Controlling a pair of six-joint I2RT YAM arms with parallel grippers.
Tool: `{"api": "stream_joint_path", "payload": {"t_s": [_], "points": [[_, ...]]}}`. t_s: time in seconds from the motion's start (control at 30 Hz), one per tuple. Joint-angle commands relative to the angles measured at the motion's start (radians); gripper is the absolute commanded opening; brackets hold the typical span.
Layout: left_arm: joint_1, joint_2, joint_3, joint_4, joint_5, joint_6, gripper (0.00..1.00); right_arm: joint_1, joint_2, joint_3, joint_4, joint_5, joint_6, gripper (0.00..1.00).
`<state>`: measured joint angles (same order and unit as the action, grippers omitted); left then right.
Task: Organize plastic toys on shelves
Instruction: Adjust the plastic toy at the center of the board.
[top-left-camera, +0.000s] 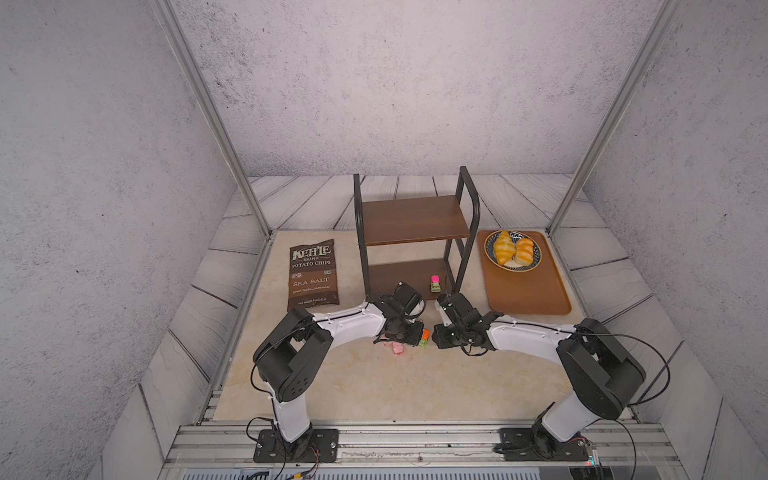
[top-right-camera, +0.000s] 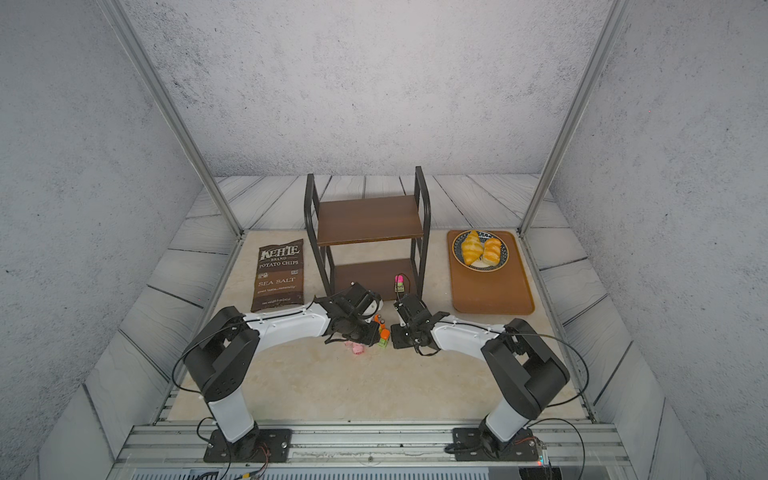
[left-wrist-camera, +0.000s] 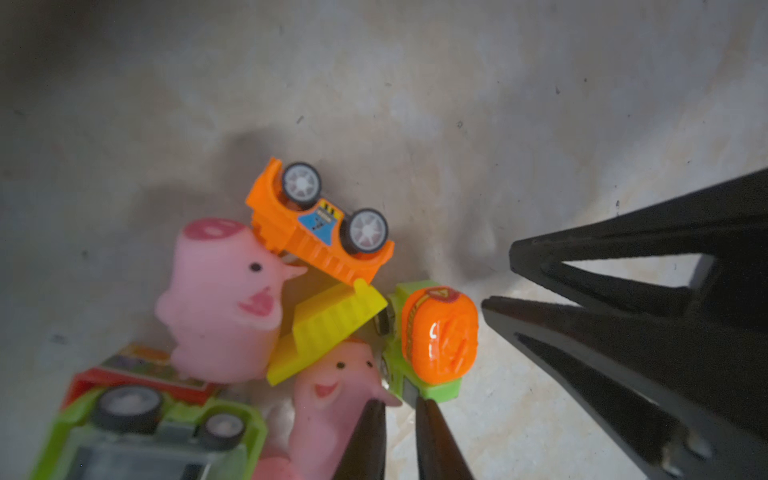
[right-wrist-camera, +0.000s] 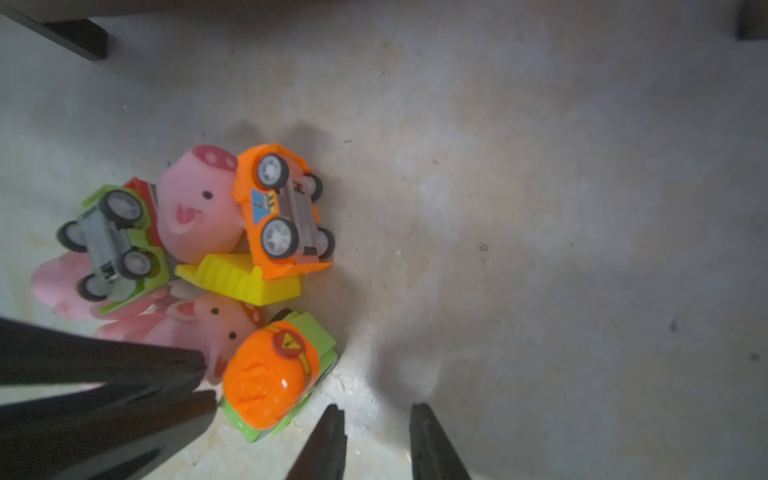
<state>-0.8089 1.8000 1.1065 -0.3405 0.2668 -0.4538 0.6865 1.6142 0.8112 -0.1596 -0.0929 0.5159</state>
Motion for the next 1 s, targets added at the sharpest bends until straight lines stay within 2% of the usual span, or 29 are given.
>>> {"api": "stream_joint_path", "payload": {"t_s": [0.0, 0.57, 0.73, 0.97], "points": [[-0.012, 0.021, 0.013, -0.023, 0.011, -0.004, 0.17, 0.005, 0.033, 0.026, -0.001, 0.03, 0.012, 0.32], [-0.021, -0.015, -0.038, 0.084, 0.187, -0.019, 0.17, 0.005, 0.054, 0.054, -0.012, 0.01, -0.028, 0.43], [-0.009, -0.062, -0.06, 0.08, 0.178, -0.021, 0.19, 0.006, 0.009, 0.056, -0.097, 0.102, -0.038, 0.44], [0.05, -0.204, -0.12, 0.052, 0.161, -0.015, 0.23, 0.006, -0.085, 0.029, -0.154, 0.07, -0.059, 0.52]]}}
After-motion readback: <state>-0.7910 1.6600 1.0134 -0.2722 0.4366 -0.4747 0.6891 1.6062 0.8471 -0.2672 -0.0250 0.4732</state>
